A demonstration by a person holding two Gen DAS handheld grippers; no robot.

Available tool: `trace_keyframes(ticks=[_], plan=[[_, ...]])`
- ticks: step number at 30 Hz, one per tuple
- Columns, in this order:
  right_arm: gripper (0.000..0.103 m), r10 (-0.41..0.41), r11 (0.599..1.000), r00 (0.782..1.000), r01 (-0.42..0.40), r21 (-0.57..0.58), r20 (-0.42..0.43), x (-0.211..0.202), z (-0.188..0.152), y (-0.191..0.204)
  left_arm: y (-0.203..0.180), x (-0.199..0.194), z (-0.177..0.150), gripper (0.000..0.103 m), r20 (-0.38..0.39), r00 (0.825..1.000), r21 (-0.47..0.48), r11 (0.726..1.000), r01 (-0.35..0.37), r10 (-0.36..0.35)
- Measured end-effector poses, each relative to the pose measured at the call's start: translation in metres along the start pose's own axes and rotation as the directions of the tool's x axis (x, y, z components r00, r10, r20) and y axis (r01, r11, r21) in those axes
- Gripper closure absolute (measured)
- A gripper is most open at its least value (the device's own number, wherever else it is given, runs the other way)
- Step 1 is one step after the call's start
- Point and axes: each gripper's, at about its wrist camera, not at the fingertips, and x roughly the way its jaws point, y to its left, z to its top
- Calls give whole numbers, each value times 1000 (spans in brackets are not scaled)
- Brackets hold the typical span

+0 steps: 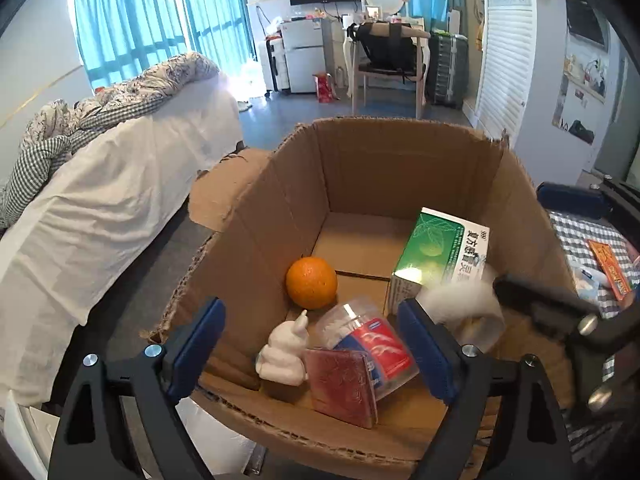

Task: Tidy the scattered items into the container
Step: 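Grasp the tissue pack and white hair dryer together with the left gripper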

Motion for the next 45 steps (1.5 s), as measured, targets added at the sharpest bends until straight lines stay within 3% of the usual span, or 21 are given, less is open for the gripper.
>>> trace_keyframes(ticks=[4,8,11,15,17,19,22,25,30,33,40,41,45], plan=[[13,-75,995,993,70,66,87,-41,0,-26,-2,-19,3,12,22,1000,-19,1000,17,-16],[8,-241,960,960,214,182,145,-100,-16,-78,-25,-54,1,7,103,989,31,994,100,-103],[8,-406,888,907,364,280,109,-147,-50,-125,-62,-78,1,1,141,968,113,975,192,-207],[8,-508,795,861,461,394,17,-183,-99,-176,-120,-86,-4,0,125,937,210,932,296,-325],[8,-505,768,863,464,442,-29,-194,-126,-190,-153,-80,-7,0,97,929,244,913,326,-358],[8,-497,752,866,467,465,-66,-200,-148,-198,-180,-67,-11,0,75,932,260,909,325,-355],[8,-480,746,871,468,474,-105,-203,-174,-205,-216,-35,-18,0,30,944,244,919,311,-328],[8,-463,748,876,467,473,-134,-206,-197,-211,-240,-10,-23,0,-18,943,209,921,328,-332],[8,-444,738,884,453,501,-145,-211,-223,-231,-252,15,-17,0,-26,954,148,943,300,-299],[8,-458,721,877,463,516,-146,-215,-233,-241,-254,31,-14,4,-66,956,114,950,290,-284],[8,-433,695,890,431,576,-144,-211,-248,-263,-264,40,-21,4,-90,961,166,947,275,-263],[8,-426,697,893,426,576,-145,-209,-248,-263,-265,41,-21,6,-95,961,173,946,273,-260],[8,-408,711,903,406,574,-133,-206,-247,-261,-268,46,-24,37,-165,952,207,935,288,-257]])
